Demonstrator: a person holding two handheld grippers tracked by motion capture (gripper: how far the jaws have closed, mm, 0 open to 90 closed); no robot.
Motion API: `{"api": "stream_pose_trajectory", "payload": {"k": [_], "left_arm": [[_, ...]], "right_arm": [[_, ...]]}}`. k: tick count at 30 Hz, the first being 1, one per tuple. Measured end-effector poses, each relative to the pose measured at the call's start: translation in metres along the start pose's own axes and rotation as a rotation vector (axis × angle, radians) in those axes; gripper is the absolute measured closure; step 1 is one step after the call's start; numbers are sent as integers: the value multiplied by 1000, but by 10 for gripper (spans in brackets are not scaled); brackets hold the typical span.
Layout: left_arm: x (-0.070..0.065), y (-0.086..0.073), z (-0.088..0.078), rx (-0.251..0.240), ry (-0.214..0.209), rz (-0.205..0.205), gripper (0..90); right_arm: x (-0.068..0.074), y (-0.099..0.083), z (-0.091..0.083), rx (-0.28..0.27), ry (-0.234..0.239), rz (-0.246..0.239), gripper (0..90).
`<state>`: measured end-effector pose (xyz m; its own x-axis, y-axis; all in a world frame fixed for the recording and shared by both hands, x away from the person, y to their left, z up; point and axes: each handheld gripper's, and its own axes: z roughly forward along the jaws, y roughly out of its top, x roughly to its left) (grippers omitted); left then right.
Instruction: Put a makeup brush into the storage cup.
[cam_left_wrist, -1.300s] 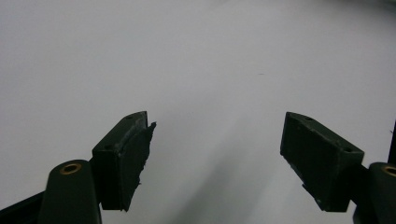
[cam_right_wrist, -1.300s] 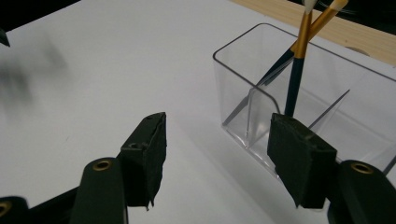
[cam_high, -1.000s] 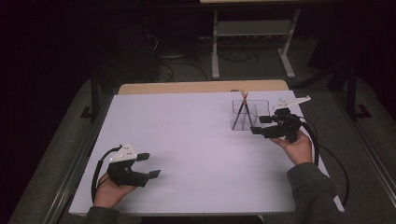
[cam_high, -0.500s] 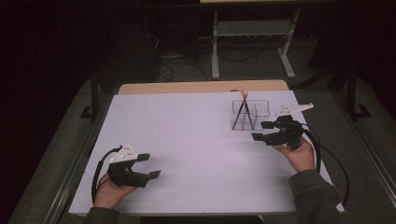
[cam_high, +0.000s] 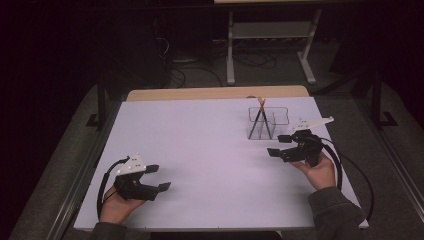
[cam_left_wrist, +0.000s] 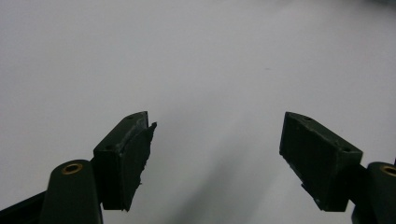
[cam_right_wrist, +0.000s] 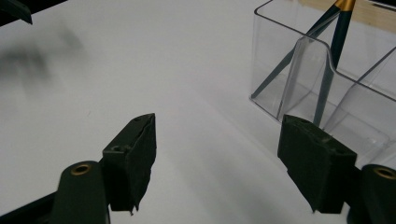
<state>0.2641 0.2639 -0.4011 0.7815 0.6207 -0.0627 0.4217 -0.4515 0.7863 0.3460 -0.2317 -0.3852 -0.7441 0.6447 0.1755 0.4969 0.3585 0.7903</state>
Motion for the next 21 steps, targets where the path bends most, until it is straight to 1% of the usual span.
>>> {"api": "stream_pose_trajectory", "payload": {"k": [5, 8, 10, 12, 13, 14, 16, 18, 21], "left_arm": [[1, -1, -1, 6, 3, 0, 244], [1, -2, -1, -1, 2, -5, 244], [1, -2, -2, 5, 7, -3, 244], [1, -3, -2, 2, 5, -7, 244], [1, -4, -2, 2, 4, -8, 244], [1, -4, -2, 6, 2, -7, 244], [1, -4, -2, 5, -2, -3, 244], [1, -5, -2, 5, -2, -3, 244], [1, -5, -2, 9, -4, -8, 244]], "right_arm": [[4, -1, -1, -8, 4, -9, 266], [6, -3, -1, -9, 6, -17, 266], [7, -4, -1, -8, 5, -14, 265], [7, -7, -1, -2, 11, -3, 255], [8, -7, -1, 1, 9, -5, 254], [9, -8, -1, -7, 5, -9, 255], [10, -11, -1, -10, 12, -8, 255], [12, -13, 0, -8, 10, 0, 256], [14, -17, 1, -5, 15, -10, 255]]}}
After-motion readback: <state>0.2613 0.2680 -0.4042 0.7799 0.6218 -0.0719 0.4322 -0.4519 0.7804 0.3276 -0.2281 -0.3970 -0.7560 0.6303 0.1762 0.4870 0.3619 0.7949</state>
